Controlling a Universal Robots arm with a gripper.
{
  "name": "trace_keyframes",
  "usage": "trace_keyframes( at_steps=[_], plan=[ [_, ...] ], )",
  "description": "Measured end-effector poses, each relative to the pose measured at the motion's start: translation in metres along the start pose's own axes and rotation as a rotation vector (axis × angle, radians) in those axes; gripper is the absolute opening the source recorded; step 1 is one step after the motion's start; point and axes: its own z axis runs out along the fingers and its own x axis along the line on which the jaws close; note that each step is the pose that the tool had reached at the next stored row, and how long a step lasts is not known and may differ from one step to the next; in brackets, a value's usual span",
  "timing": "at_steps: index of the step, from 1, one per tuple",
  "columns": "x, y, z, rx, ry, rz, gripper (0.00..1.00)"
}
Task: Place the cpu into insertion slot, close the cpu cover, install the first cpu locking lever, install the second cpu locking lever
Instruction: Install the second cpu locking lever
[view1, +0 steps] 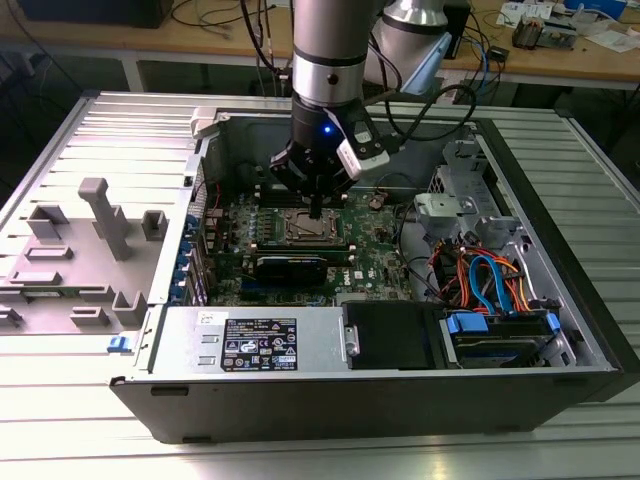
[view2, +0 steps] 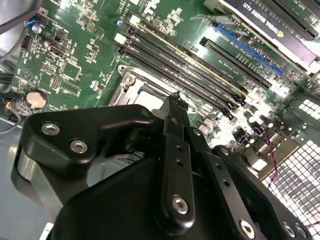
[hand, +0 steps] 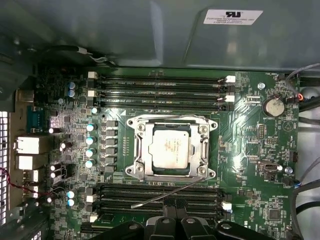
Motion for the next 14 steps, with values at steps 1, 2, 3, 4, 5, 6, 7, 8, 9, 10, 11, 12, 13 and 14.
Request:
trace_keyframes(
  at_steps=[1,2,3,4,5,6,7,8,9,10,11,12,13,14],
  plan=[
    [0.0005,-0.0041,0.0005,0.0001,0.0001,0.0,0.11],
    [0.0006,-0.0058,0.0009,-0.0006,0.0002,0.0,0.11],
    [0.0008,-0.0074,0.0016,-0.0035,0.0,0.0,0.11],
    [0.0011,-0.0081,0.0026,-0.0075,-0.0001,0.0,0.11],
    [0.0016,-0.0082,0.0037,-0.01,-0.0003,0.0,0.11],
    [0.0027,-0.0084,0.0054,-0.0134,-0.0003,0.0,0.11],
    [0.005,-0.0084,0.0075,-0.0214,-0.0007,-0.001,0.11],
    [0.0067,-0.0083,0.0089,-0.0311,-0.0011,-0.002,0.11],
    [0.008,-0.0083,0.0103,-0.0401,-0.0015,-0.002,0.11],
    [0.0085,-0.0085,0.0109,-0.0417,-0.0015,-0.003,0.11],
    [0.0091,-0.0096,0.0117,-0.0432,-0.0011,-0.003,0.11],
    [0.0097,-0.0108,0.0126,-0.0447,-0.0008,-0.003,0.11],
    [0.0102,-0.012,0.0134,-0.0466,-0.0007,-0.003,0.11],
    [0.0114,-0.0135,0.0143,-0.0509,-0.0005,-0.003,0.11]
  ],
)
